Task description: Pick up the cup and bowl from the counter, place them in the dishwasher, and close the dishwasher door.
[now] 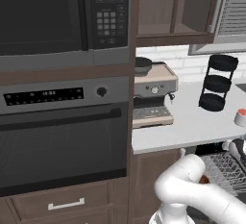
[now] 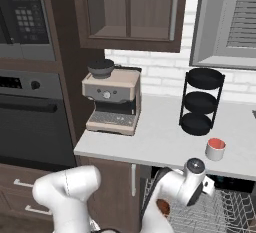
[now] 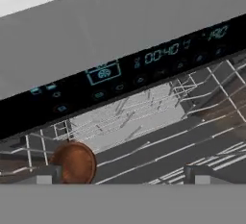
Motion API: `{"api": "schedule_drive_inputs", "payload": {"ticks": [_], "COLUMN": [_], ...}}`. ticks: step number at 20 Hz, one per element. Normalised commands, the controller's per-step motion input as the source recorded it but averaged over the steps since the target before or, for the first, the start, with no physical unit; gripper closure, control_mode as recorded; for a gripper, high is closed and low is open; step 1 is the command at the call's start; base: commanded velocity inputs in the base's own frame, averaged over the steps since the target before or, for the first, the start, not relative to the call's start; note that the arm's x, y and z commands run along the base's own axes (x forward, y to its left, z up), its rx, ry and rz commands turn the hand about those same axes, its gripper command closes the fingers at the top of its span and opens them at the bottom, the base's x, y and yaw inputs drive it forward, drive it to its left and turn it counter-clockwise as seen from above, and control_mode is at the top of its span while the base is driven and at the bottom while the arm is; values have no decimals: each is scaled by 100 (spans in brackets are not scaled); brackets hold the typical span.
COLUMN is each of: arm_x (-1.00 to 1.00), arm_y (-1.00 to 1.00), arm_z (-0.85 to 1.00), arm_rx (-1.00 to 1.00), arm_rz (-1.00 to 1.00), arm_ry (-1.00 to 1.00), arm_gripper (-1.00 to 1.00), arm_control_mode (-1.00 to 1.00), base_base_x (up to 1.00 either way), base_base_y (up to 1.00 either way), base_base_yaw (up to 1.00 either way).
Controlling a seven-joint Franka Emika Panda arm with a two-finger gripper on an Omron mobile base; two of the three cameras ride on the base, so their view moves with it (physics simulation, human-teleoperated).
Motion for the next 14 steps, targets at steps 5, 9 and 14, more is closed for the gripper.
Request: {"api": "schedule_drive_inputs", "payload": {"ticks": [5, 9, 14], "arm_x": [4, 0, 33], "arm_y": [-18, 2, 4], "arm_z": [100, 100, 100], "arm_rx": [-38, -42, -34], "arm_rz": [6, 3, 2], "arm_ry": [1, 15, 29], "arm_gripper": [-100, -100, -100], "arm_control_mode": [-100, -100, -100], "base_base_x": [0, 0, 0], "base_base_y": [0, 0, 0], "base_base_yaw": [0, 0, 0]}}
